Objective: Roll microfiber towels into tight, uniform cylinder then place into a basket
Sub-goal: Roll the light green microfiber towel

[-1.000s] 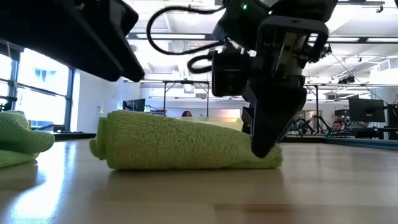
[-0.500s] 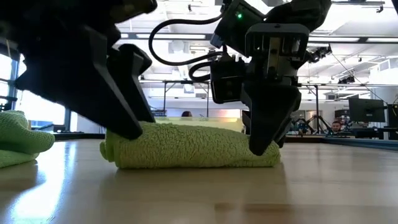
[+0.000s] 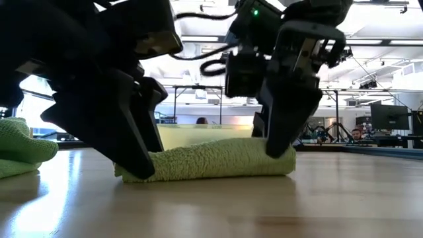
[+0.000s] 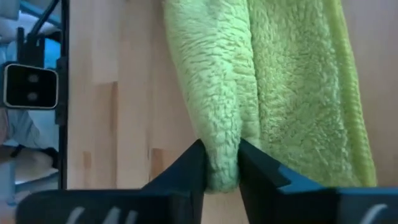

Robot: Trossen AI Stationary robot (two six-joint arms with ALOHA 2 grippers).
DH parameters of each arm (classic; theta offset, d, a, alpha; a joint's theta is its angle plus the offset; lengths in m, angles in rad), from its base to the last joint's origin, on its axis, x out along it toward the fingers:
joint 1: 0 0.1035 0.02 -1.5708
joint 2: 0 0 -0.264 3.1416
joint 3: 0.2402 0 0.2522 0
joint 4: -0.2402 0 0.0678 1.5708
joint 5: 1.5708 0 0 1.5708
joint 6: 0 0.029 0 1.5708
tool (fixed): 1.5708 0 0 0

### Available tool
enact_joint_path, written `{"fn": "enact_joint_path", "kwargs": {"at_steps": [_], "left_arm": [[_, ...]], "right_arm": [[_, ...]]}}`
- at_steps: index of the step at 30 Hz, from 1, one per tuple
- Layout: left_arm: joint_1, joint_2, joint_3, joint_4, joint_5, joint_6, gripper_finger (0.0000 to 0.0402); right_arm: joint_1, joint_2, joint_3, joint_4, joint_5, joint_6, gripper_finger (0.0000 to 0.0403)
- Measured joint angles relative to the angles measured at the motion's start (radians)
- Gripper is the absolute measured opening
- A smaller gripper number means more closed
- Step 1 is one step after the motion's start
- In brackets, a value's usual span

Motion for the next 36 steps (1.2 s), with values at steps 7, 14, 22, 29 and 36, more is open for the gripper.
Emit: {"fn": "enact_joint_path", "kwargs": {"at_steps": [7, 14, 22, 29, 36], "left_arm": [[0.019, 0.002, 0.000, -0.012, 0.084, -0.027, 0.0147], [0.056, 0.001, 0.000, -0.007, 0.144, -0.172, 0.0147], [0.063, 0.001, -0.003, 0.003, 0.152, -0.176, 0.0147], [0.063, 0.001, -0.004, 0.007, 0.148, -0.185, 0.0147], [0.064, 0.002, -0.005, 0.029, 0.152, -0.235, 0.0147]], "right_arm": [[0.005, -0.133, 0.000, -0.135, 0.059, -0.111, 0.0134], [0.155, -0.198, 0.000, -0.123, 0.351, -0.391, 0.0142], [0.324, -0.119, 0.000, -0.016, 0.752, -0.518, 0.0142], [0.338, -0.054, 0.000, 0.019, 0.793, -0.544, 0.0142], [0.304, -0.019, 0.001, 0.015, 0.812, -0.540, 0.0142]]}}
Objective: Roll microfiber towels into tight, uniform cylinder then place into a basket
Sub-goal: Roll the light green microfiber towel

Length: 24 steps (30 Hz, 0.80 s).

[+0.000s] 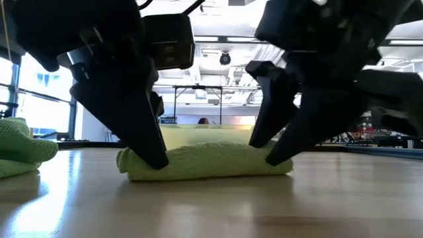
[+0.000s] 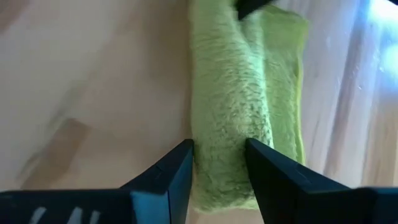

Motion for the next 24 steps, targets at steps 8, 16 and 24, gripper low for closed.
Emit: {"fn": "enact_joint_path", "kwargs": {"at_steps": [8, 16, 24], "left_arm": [[-0.003, -0.044, -0.005, 0.023, 0.055, -0.012, 0.0147], [-0.006, -0.151, -0.004, -0.057, 0.055, 0.012, 0.0147], [-0.050, -0.195, -0.003, -0.052, -0.038, 0.102, 0.0147]], "right_arm": [[-0.050, 0.002, 0.000, -0.002, -0.024, 0.055, 0.0142], [-0.088, 0.024, 0.005, -0.036, -0.103, 0.189, 0.0126], [-0.110, 0.046, 0.006, -0.036, -0.246, 0.293, 0.0047]]}}
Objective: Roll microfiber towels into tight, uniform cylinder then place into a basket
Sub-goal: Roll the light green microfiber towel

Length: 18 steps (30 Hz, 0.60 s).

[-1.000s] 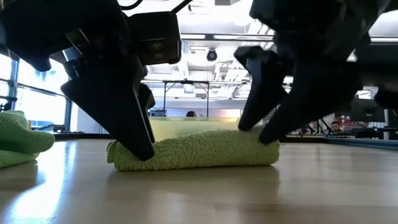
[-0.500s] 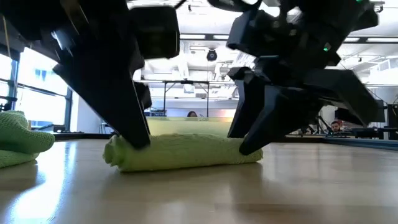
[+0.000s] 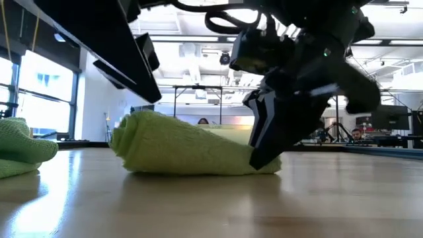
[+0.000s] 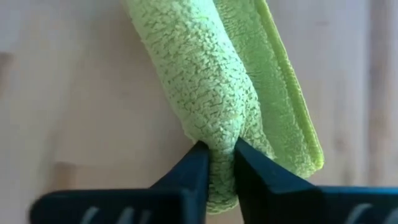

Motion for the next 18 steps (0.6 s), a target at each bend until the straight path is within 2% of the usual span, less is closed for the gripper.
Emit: {"fn": "enact_joint_path", "kwargs": {"at_steps": [4, 7, 14, 18], "left_arm": [[-0.030, 0.010, 0.001, 0.003, -0.119, 0.067, 0.0147], [-0.046, 0.025, 0.001, 0.004, -0.202, 0.082, 0.0147], [-0.075, 0.047, 0.002, 0.036, -0.244, 0.086, 0.0147], [-0.098, 0.048, 0.002, 0.091, -0.269, 0.143, 0.0147]], "right_arm": [[-0.013, 0.001, 0.009, -0.004, -0.135, 0.039, 0.0010], [-0.040, 0.003, 0.024, -0.012, -0.266, 0.113, 0.0008], [-0.110, 0.009, 0.047, -0.019, -0.486, 0.318, 0.0012], [-0.139, 0.009, 0.047, -0.033, -0.526, 0.373, 0.0012]]}}
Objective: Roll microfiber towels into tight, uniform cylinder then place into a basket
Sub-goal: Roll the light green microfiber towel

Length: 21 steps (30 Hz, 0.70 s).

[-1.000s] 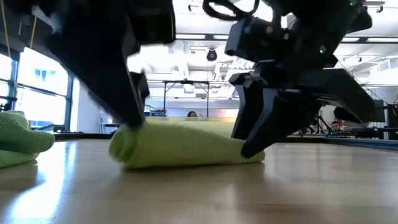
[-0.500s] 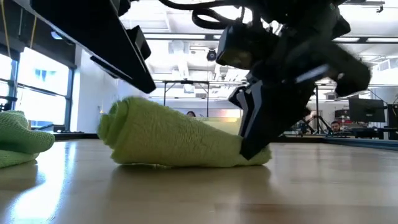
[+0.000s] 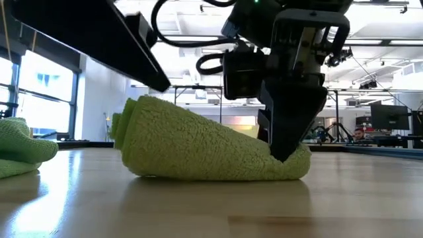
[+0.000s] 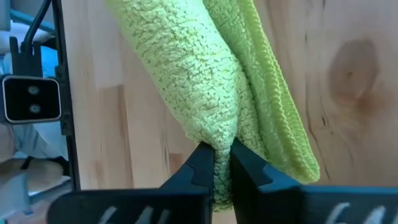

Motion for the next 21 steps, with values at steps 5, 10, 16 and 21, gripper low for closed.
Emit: {"fn": "enact_joint_path", "kwargs": {"at_steps": [5, 10, 16, 21], "left_arm": [[-0.004, 0.002, 0.000, 0.028, -0.011, 0.005, 0.0147], [0.027, 0.046, 0.002, 0.034, -0.002, -0.074, 0.0147], [0.048, 0.122, 0.002, 0.019, 0.100, -0.156, 0.0147], [0.048, 0.147, 0.003, 0.037, 0.136, -0.202, 0.0147]], "right_arm": [[-0.013, -0.001, 0.000, -0.004, -0.001, 0.012, 0.0012], [-0.013, -0.001, 0.000, -0.005, 0.004, 0.012, 0.0012], [-0.013, -0.002, 0.001, -0.005, 0.013, 0.012, 0.0012], [-0.016, -0.002, 0.002, -0.011, 0.001, -0.056, 0.0029]]}}
